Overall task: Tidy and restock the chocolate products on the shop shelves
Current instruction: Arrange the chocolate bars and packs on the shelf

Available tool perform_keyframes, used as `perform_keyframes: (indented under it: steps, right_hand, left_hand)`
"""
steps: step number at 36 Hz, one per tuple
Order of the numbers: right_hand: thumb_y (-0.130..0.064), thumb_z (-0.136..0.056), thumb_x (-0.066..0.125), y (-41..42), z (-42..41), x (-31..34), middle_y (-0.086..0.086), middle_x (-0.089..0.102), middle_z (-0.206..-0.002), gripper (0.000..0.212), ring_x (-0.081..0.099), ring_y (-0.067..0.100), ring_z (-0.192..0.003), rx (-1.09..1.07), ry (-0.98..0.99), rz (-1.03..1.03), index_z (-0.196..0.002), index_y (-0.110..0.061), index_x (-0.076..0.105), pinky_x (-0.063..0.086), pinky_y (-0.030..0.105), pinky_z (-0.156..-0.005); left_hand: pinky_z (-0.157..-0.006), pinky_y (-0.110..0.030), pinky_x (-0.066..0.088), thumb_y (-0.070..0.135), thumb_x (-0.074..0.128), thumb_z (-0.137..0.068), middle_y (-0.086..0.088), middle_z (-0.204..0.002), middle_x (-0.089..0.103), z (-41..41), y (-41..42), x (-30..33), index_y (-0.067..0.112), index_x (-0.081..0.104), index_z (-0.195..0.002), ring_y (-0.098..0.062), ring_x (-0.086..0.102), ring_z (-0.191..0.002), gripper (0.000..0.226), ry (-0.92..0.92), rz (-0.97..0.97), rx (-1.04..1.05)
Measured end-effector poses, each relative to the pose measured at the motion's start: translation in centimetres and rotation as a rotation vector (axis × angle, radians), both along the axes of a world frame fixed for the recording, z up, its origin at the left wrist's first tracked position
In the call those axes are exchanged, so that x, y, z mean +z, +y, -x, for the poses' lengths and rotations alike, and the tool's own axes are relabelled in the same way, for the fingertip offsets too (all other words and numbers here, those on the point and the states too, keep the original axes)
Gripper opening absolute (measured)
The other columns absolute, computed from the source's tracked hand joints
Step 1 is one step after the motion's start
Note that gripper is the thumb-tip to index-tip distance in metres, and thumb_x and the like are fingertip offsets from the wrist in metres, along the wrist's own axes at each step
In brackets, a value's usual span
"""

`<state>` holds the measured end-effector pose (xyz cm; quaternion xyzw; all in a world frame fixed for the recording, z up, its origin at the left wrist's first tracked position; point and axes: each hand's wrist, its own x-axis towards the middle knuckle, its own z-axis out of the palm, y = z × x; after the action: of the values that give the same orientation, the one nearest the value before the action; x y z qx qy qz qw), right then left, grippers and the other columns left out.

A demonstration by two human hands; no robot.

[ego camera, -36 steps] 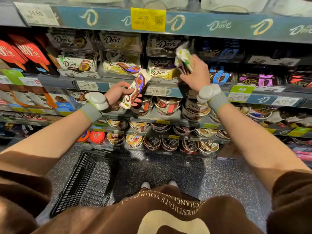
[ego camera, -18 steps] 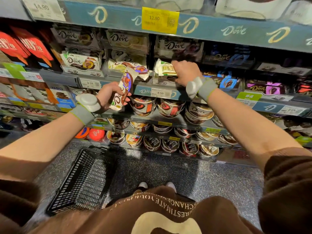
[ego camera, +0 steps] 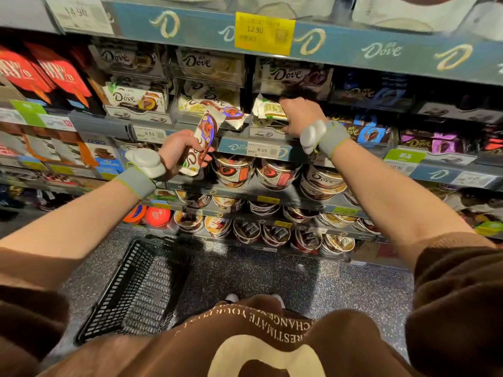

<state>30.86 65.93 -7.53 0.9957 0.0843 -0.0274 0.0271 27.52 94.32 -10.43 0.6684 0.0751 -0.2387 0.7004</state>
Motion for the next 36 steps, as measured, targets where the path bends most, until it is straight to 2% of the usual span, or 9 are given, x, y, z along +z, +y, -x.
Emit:
perform_keyframes:
  steps: [3,7,10,16,21,25,29,31,36]
  right_hand:
    - [-0.013,-0.081,0.069,-0.1,0.4,-0.2,0.019,0.062,-0.105,0.037,0.061,0.039,-0.093,0.006,-0.047,-0.005,-0.111,-0.005,0.048,0.043,0.038,-0.066]
    - [-0.003,-0.077,0.065,-0.3,1.1,-0.7,0.02,0.063,-0.106,0.042,0.061,0.04,-0.095,0.028,-0.152,0.014,-0.115,-0.003,0.046,0.048,0.044,-0.073]
    - [-0.006,-0.077,0.065,-0.5,1.5,-0.7,0.018,0.063,-0.104,0.041,0.062,0.039,-0.094,0.047,-0.197,-0.017,-0.114,-0.003,0.047,0.049,0.044,-0.073]
    - [-0.004,-0.075,0.064,-1.0,3.0,-0.6,0.018,0.062,-0.098,0.039,0.06,0.04,-0.086,0.065,-0.335,-0.118,-0.11,-0.003,0.049,0.048,0.045,-0.067]
    - [-0.012,-0.077,0.062,-2.0,5.2,-0.1,0.015,0.063,-0.094,0.028,0.057,0.04,-0.086,-0.031,-0.554,-0.354,-0.101,-0.003,0.053,0.035,0.036,-0.063]
    - [-0.028,-0.077,0.071,-3.0,7.1,0.4,0.011,0.066,-0.1,0.043,0.061,0.035,-0.091,-0.207,-0.491,-0.656,-0.106,-0.004,0.051,0.043,0.037,-0.067]
    - [-0.024,-0.072,0.082,-3.4,8.8,0.9,0.0,0.061,-0.105,0.056,0.058,0.012,-0.092,-0.378,-0.351,-1.065,-0.116,-0.001,0.054,0.046,0.018,-0.078]
    - [-0.014,-0.072,0.081,-3.9,9.9,0.8,0.002,0.063,-0.104,0.053,0.06,0.006,-0.086,-0.476,-0.279,-1.276,-0.117,0.0,0.057,0.048,0.007,-0.074]
    - [-0.011,-0.077,0.077,-5.2,11.5,0.1,0.002,0.059,-0.105,0.04,0.057,0.008,-0.091,-0.677,-0.235,-1.542,-0.11,-0.011,0.053,0.046,0.005,-0.066]
  left_hand:
    - [-0.053,-0.027,0.058,-0.011,0.041,-0.085,-0.017,-0.083,0.069,0.0,0.1,0.1,0.003,0.048,-0.091,-0.02,0.069,-0.059,0.017,-0.028,-0.018,-0.005]
    - [-0.056,-0.026,0.059,-0.011,0.047,-0.086,-0.008,-0.073,0.074,0.0,0.0,0.5,0.006,0.052,-0.089,-0.019,0.071,-0.062,0.018,-0.082,-0.071,-0.038]
    - [-0.05,-0.024,0.056,-0.008,0.053,-0.088,-0.007,-0.074,0.074,0.4,0.3,1.0,0.006,0.051,-0.098,-0.018,0.072,-0.065,0.017,-0.097,-0.082,-0.031]
    - [-0.06,-0.028,0.059,-0.005,0.061,-0.086,-0.012,-0.083,0.074,0.4,1.1,1.3,0.0,0.052,-0.113,-0.022,0.073,-0.075,0.029,-0.111,-0.058,0.042]
    - [-0.08,-0.047,0.057,-0.002,0.065,-0.084,-0.019,-0.095,0.072,0.1,0.5,2.1,-0.003,0.056,-0.112,-0.031,0.072,-0.082,0.03,-0.162,-0.109,0.057]
    - [-0.047,-0.019,0.052,0.0,0.065,-0.085,-0.009,-0.085,0.072,-0.6,-1.7,3.3,-0.002,0.06,-0.112,-0.013,0.068,-0.057,0.028,-0.231,-0.185,0.073]
    - [-0.047,-0.01,0.047,0.011,0.074,-0.08,-0.007,-0.105,0.067,-1.6,-3.5,3.8,0.009,0.065,-0.117,0.0,0.061,-0.058,0.038,-0.397,-0.354,0.062]
    - [-0.044,-0.009,0.043,0.011,0.075,-0.079,-0.006,-0.099,0.067,-1.8,-4.9,4.4,0.015,0.065,-0.114,0.006,0.055,-0.047,0.036,-0.46,-0.375,0.028]
    - [-0.043,-0.007,0.041,0.009,0.075,-0.078,0.0,-0.083,0.064,-1.9,-7.3,5.0,0.007,0.067,-0.111,0.008,0.053,-0.043,0.034,-0.565,-0.419,-0.044]
